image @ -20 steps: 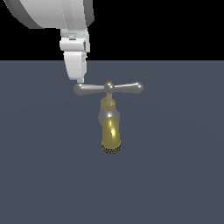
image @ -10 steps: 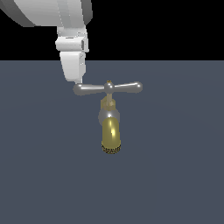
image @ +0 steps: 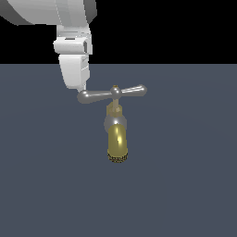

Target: Turn on the faucet by rotating a designated handle.

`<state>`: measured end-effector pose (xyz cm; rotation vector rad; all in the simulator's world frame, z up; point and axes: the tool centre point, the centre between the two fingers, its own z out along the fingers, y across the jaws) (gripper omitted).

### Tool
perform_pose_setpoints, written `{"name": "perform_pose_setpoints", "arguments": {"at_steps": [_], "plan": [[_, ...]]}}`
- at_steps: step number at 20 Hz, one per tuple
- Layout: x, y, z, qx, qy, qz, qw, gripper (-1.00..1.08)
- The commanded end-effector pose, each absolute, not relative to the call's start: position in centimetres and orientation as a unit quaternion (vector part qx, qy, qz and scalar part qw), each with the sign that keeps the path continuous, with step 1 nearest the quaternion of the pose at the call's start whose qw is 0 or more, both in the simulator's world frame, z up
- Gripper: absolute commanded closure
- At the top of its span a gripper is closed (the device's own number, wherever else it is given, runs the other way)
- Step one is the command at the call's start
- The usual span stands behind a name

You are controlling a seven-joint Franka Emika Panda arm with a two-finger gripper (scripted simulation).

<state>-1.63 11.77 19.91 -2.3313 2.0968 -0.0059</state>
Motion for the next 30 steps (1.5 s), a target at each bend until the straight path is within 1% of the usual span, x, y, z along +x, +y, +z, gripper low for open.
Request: {"name": "perform_pose_setpoints", "arguments": {"at_steps": [1, 10, 12, 30], "plan": [[-2.7, 11.8, 19.9, -0.744, 0.668, 0.0, 0.0, 1.08], [-5.3, 11.8, 19.9, -0.744, 0.668, 0.0, 0.0, 1.08], [-4.9, 11.8, 19.9, -0.744, 0.668, -0.002, 0.002, 1.08], [-9.5, 7.5, 19.9, -0.744, 0.668, -0.001, 0.001, 1.08]]}}
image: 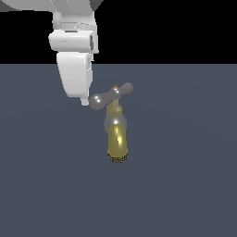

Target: Turn on the faucet by rotating a designated handle.

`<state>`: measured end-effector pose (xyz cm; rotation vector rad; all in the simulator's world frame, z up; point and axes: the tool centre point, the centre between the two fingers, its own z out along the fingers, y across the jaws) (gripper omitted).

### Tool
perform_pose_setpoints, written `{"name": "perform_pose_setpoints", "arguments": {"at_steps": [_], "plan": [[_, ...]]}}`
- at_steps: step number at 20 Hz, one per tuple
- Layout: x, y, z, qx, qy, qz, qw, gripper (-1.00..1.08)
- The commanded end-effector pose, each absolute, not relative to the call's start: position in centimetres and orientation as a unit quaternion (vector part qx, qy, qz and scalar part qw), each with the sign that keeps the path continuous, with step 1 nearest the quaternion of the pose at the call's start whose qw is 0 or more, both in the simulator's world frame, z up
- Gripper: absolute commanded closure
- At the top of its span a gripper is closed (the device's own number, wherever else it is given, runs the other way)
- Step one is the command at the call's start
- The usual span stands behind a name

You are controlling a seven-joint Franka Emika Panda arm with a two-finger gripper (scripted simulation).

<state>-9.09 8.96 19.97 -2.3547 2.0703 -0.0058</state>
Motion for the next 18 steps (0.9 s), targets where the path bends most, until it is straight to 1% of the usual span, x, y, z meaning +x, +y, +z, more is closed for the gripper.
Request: {"name": "perform_pose_setpoints", "arguments": {"at_steps": [1, 9, 10, 11, 18], "plan": [[-9.8, 7.2, 19.9, -0.744, 0.668, -0.001, 0.001, 1.08], [-11.8, 5.3, 19.9, -0.744, 0.668, 0.0, 0.0, 1.08], [-11.8, 5.3, 19.9, -0.744, 0.668, 0.0, 0.0, 1.08], [-11.7, 6.6, 20.0, -0.751, 0.66, -0.001, 0.001, 1.08], [-11.7, 2.2, 19.9, -0.748, 0.663, 0.0, 0.001, 1.08]]}}
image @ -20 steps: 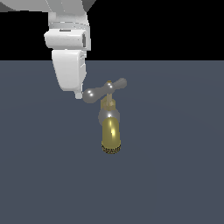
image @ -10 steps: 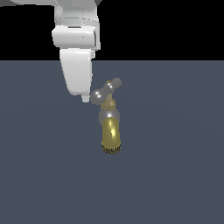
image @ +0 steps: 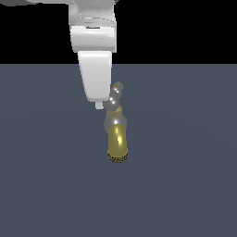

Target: Turn on the faucet by rotating a designated handle.

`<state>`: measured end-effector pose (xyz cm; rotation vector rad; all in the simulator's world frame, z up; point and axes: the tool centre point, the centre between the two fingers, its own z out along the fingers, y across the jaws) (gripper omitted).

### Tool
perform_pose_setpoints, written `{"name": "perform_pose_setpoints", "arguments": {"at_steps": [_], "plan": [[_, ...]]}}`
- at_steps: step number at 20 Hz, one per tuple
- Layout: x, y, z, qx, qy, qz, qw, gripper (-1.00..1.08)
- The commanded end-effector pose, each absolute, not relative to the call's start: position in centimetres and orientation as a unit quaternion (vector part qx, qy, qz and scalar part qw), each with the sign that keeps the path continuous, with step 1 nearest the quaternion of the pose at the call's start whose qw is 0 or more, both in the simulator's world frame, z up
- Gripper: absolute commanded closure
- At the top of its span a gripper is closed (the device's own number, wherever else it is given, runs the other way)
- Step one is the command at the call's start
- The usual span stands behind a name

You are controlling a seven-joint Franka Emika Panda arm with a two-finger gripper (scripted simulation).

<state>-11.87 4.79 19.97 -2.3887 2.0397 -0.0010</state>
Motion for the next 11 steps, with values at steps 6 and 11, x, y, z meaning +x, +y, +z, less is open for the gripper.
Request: {"name": "perform_pose_setpoints", "arguments": {"at_steps": [6, 11], "plan": [[-11.7, -1.4, 19.9, -0.746, 0.666, 0.0, 0.0, 1.08], [-11.6, -3.8, 19.9, -0.744, 0.668, 0.0, 0.0, 1.08]]}}
